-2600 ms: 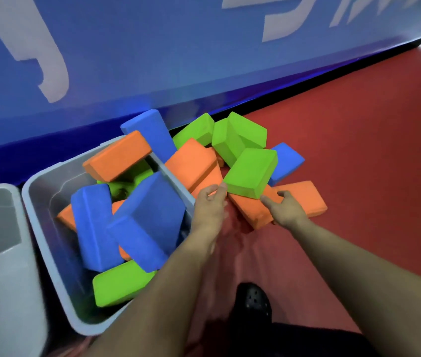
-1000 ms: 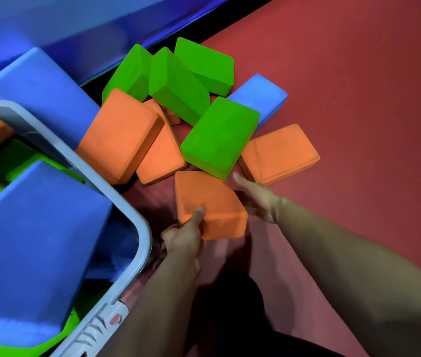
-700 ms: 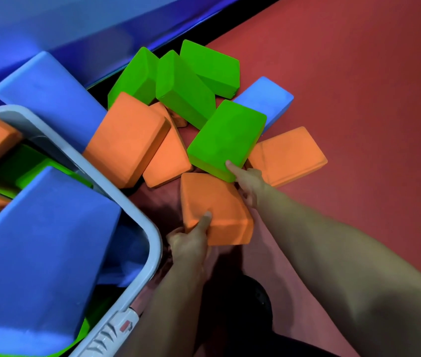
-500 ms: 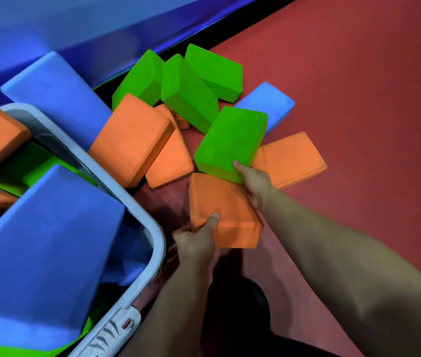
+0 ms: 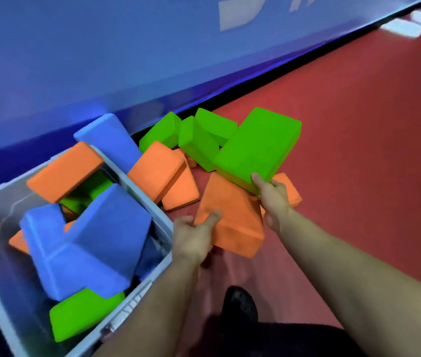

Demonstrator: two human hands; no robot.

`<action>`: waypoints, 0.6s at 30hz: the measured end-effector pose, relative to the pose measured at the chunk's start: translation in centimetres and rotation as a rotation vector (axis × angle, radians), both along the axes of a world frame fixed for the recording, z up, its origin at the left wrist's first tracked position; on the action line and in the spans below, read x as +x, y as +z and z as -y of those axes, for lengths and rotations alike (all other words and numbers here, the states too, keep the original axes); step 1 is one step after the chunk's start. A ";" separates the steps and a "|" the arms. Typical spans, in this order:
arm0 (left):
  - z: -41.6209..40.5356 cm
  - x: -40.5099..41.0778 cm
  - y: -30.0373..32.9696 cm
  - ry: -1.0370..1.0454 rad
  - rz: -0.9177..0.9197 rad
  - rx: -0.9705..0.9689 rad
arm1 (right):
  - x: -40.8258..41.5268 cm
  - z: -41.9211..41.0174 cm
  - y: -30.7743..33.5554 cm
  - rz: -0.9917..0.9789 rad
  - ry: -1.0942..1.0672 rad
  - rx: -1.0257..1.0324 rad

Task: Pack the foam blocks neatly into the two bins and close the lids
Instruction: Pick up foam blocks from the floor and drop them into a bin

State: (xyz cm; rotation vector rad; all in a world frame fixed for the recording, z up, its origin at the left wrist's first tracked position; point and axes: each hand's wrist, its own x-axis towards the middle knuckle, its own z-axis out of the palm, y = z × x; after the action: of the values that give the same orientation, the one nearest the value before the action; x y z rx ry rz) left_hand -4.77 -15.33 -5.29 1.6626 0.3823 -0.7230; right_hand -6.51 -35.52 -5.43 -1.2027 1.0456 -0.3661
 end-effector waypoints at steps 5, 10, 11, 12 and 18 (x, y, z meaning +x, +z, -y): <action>-8.2 -0.4 7.0 0.031 0.224 0.021 | -1.4 -7.1 7.3 0.126 -0.001 0.154; -18.6 -0.6 12.3 0.206 0.356 0.019 | -0.3 -16.6 12.6 0.270 0.075 0.393; -20.7 -0.4 12.8 0.254 0.358 -0.005 | -0.2 -18.4 13.0 0.249 0.097 0.407; -22.7 -0.1 13.3 0.306 0.362 -0.036 | -0.1 -20.2 13.4 0.241 0.121 0.423; -32.2 2.4 13.2 0.631 0.365 -0.213 | 1.6 -25.9 14.8 0.232 0.198 0.540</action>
State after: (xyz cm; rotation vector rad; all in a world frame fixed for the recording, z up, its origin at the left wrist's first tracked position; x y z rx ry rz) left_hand -2.40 16.89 7.94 1.3261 0.5117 0.0133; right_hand -4.95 -9.59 9.41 -0.7463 0.7490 -0.0555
